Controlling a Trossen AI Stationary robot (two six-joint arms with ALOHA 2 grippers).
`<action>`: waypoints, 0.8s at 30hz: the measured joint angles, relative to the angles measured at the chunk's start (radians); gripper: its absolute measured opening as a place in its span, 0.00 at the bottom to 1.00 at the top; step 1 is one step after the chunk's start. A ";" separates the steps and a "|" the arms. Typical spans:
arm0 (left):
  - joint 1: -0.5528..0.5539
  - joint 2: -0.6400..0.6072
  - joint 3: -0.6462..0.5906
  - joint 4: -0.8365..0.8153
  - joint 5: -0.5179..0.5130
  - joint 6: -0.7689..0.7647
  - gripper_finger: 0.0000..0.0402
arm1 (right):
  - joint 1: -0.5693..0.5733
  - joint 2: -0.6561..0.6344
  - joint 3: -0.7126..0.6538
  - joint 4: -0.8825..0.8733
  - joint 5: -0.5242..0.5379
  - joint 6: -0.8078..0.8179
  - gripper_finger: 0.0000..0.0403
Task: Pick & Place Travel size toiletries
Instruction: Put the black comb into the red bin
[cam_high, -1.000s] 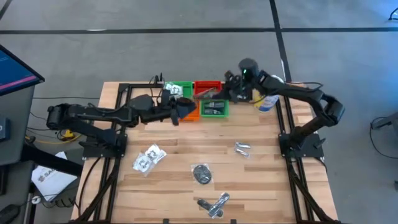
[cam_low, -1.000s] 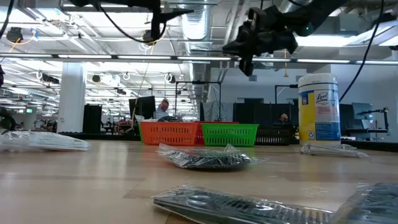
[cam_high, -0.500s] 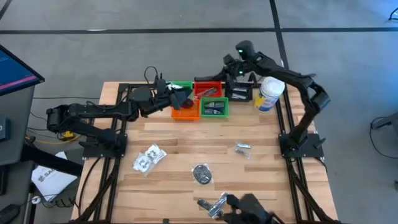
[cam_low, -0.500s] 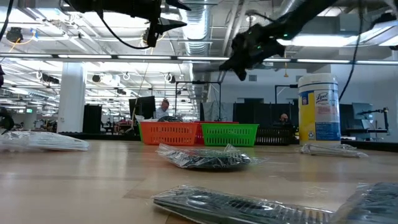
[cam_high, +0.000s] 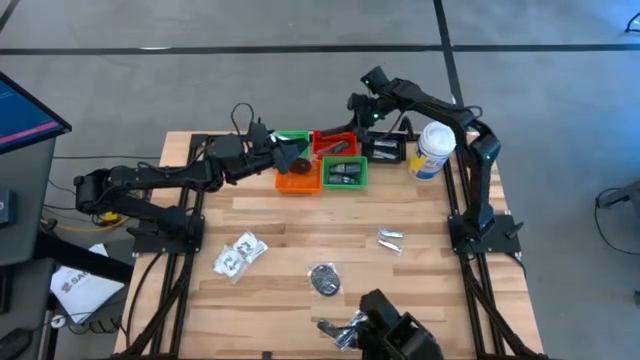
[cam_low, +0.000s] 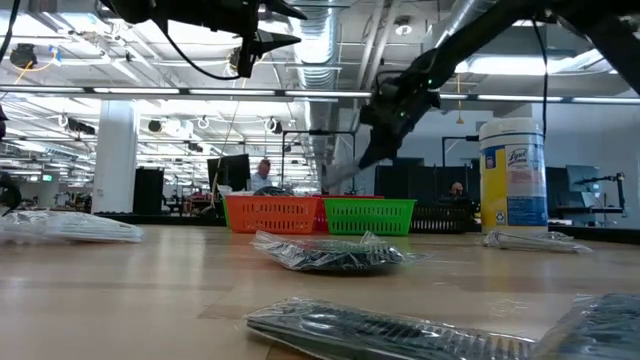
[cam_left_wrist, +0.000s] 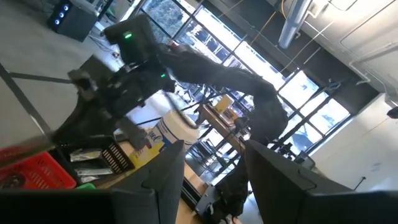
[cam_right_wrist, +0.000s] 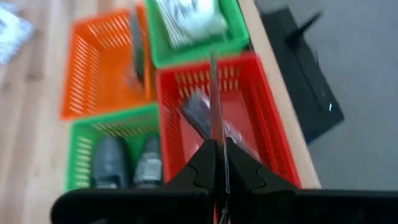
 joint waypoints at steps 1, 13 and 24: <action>0.000 0.000 0.000 0.000 0.000 0.007 0.41 | 0.004 0.008 0.000 -0.001 0.021 0.001 0.01; 0.013 0.000 0.000 -0.003 -0.001 0.021 0.40 | 0.044 0.035 0.000 0.038 0.165 -0.012 0.01; 0.013 0.000 0.000 -0.004 -0.001 0.021 0.39 | 0.053 0.035 -0.008 0.037 0.119 -0.080 0.02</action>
